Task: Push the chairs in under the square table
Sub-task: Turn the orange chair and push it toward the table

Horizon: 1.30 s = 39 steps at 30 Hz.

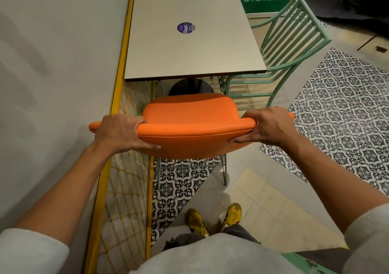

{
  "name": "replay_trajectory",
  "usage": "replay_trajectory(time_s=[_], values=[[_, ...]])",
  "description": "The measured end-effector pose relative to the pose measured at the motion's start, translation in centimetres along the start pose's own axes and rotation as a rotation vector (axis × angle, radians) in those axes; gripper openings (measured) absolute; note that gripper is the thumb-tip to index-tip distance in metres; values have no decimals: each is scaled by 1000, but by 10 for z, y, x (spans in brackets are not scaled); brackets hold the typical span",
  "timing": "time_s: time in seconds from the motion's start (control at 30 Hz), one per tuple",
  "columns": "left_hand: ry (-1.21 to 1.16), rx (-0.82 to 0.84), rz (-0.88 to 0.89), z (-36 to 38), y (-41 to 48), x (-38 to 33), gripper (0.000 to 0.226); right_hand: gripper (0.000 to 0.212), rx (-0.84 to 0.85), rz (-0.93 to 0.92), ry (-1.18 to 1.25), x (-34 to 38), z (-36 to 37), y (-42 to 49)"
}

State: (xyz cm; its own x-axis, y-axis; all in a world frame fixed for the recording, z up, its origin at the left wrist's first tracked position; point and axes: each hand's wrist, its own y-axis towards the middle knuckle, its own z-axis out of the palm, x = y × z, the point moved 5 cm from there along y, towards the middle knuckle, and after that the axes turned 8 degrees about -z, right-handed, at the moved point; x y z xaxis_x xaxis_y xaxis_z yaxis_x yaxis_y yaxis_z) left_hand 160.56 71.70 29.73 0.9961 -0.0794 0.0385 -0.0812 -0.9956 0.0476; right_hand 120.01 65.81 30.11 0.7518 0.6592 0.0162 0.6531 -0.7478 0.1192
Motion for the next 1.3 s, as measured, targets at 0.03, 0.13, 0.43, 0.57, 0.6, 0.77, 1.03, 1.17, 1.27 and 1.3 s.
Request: replay_trajectory(time_s=[0.03, 0.13, 0.43, 0.57, 0.6, 0.77, 1.03, 1.17, 1.27, 1.3], values=[[2, 12, -2, 0, 0, -1, 92, 102, 5, -1, 3, -1, -1, 1], [-1, -15, -24, 0, -3, -3, 93, 101, -13, 4, -4, -3, -1, 0], [-26, -33, -12, -3, 1, -4, 87, 100, -25, -1, 4, -3, -3, 3], [-38, -28, -29, -1, 0, 3, 86, 97, -61, -3, -22, 2, 0, 3], [-39, -28, -31, 0, -3, 5, 88, 96, -62, -8, -22, 4, 1, 2], [-29, -27, -49, -6, -3, -4, 87, 96, -81, -11, -3, 0, -3, 1], [-7, 79, -66, -3, -8, -3, 97, 95, -44, -13, -21, 4, 4, -1], [-36, 169, -75, -4, -3, -7, 95, 97, -28, -6, 12, 3, 2, -2], [-88, 267, -59, -6, 4, -14, 94, 98, 9, -7, 28, 0, 0, -1], [-100, 287, -50, -8, 5, -18, 95, 97, 33, -9, 28, -2, 1, -1]])
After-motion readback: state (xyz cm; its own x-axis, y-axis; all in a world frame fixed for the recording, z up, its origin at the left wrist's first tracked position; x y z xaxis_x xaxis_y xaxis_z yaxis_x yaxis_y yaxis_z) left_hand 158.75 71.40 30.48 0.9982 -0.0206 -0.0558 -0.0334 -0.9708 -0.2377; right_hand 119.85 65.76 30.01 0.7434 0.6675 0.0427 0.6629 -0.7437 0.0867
